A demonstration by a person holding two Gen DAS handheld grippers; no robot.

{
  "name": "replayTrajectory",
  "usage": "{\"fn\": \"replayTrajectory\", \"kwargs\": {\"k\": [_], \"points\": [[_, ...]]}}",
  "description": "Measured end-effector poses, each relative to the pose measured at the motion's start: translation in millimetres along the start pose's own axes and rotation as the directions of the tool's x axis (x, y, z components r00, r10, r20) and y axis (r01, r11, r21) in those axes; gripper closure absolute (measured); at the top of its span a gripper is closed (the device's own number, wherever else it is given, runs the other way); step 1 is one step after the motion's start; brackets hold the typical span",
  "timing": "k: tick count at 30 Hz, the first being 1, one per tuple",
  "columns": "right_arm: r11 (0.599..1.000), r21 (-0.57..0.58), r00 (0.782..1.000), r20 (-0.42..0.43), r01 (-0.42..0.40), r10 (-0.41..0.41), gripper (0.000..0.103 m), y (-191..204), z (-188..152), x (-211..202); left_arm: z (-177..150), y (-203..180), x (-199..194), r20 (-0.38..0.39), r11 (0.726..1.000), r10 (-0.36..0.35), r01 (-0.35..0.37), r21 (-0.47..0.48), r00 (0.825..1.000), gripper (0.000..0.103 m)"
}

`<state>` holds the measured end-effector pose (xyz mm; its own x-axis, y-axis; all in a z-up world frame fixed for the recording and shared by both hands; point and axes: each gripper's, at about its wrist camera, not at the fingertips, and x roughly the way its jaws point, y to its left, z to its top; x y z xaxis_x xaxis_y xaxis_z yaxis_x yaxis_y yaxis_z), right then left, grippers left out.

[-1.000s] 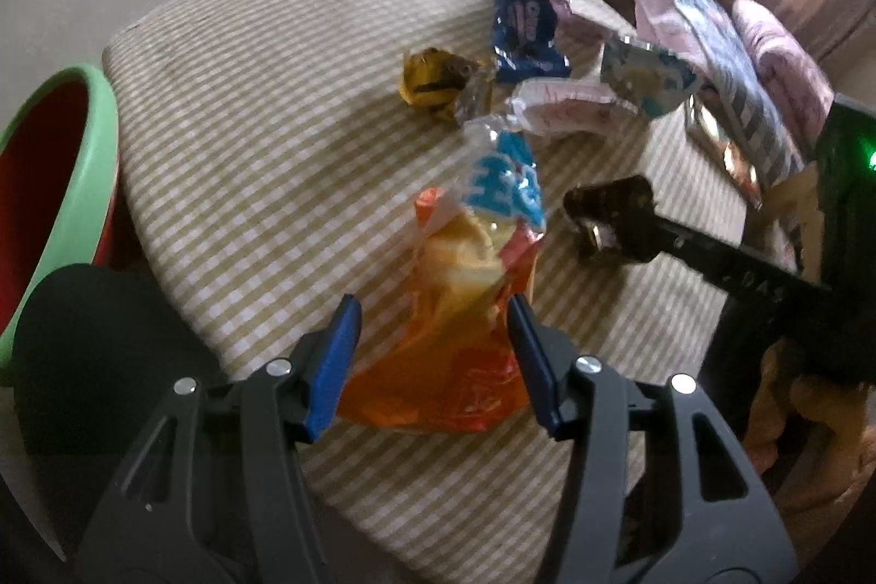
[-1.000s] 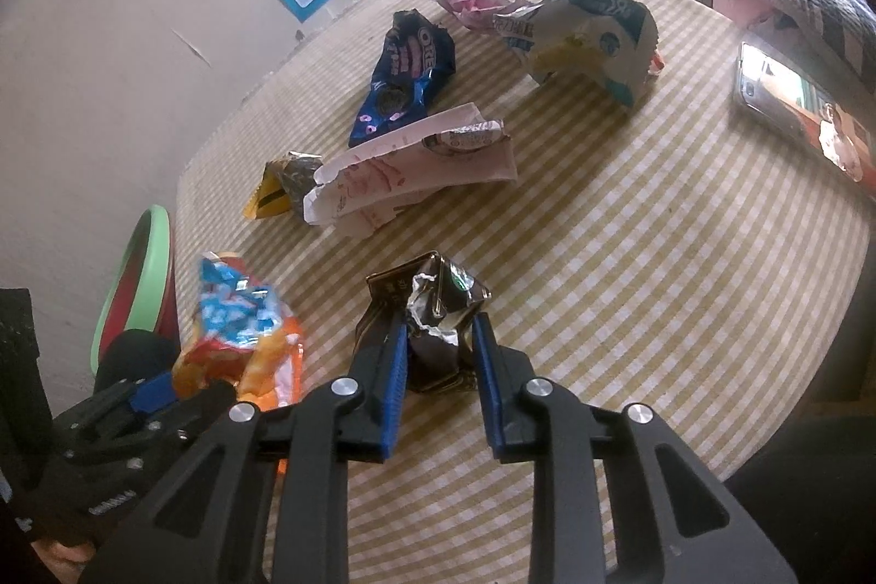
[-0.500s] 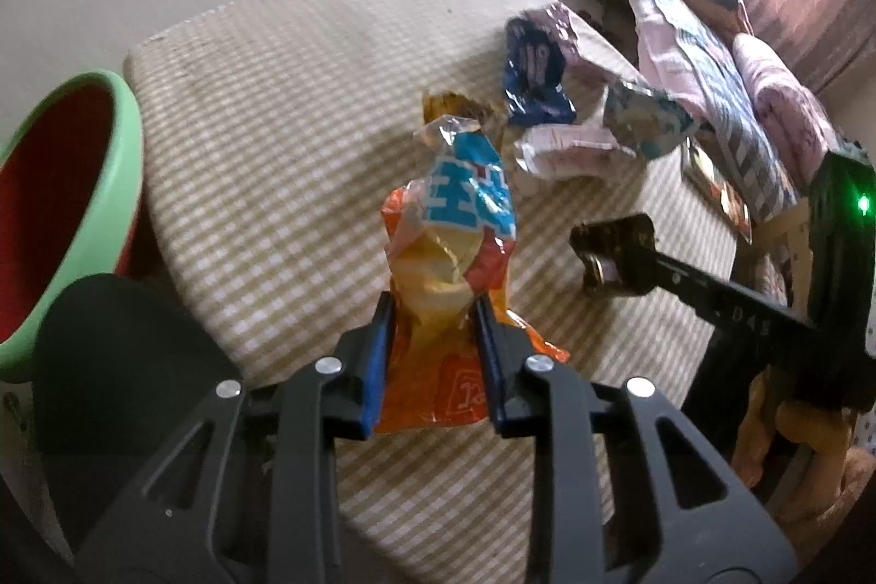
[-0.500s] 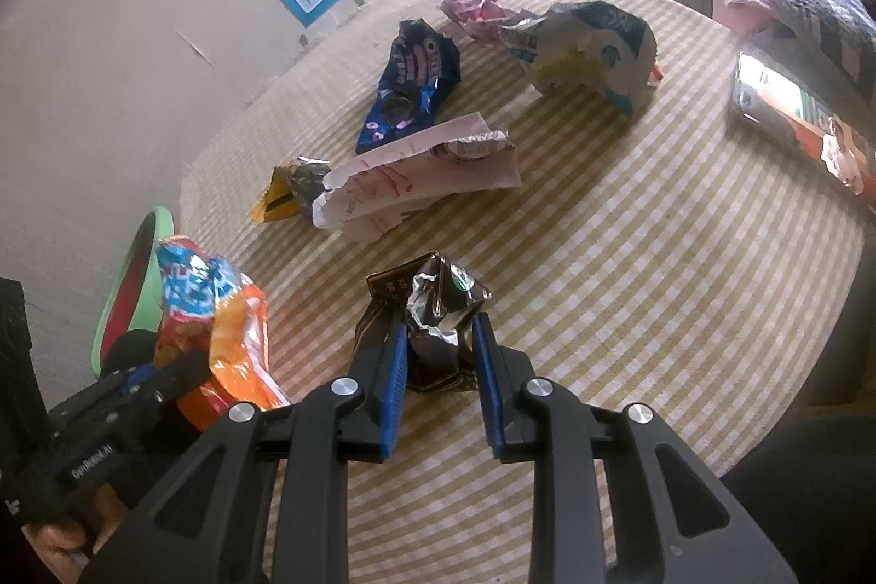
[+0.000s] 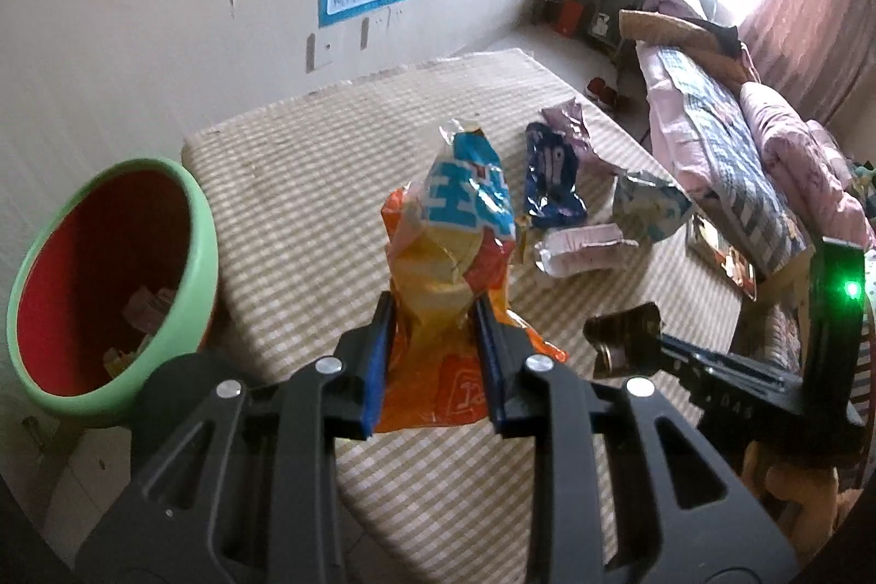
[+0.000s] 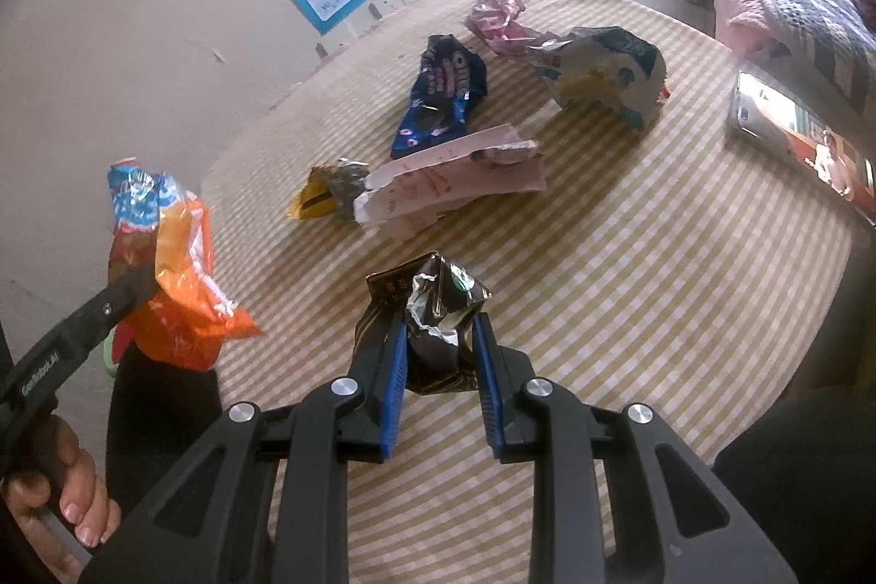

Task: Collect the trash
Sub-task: 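Lift the orange chip bag with the left gripper while the right gripper holds the foil wrapper, then carry the chip bag and foil wrapper over the red bin with both grippers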

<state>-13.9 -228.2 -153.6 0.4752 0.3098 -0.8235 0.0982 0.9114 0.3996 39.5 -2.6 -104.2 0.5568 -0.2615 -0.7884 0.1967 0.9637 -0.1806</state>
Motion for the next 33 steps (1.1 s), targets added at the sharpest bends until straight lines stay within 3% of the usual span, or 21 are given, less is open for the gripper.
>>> {"fn": "replayTrajectory", "kwargs": {"k": [11,26,33], "points": [[0.997,-0.068,0.999,-0.016,-0.032,0.031,0.08,41,-3,1,3,21,-10,0.033,0.999,0.006,-0.004,-0.053,0.999,0.075],[0.983,-0.185,0.999,0.039,-0.007,0.015,0.08,89,8,-4,2,62,-25,0.078,0.987,0.027,-0.014,-0.161,0.997,0.075],[0.972,-0.234,1.0,0.024,-0.007,0.013,0.08,109,9,3,1,90,-35,0.102,0.974,0.055,-0.03,-0.225,0.993,0.075]]}}
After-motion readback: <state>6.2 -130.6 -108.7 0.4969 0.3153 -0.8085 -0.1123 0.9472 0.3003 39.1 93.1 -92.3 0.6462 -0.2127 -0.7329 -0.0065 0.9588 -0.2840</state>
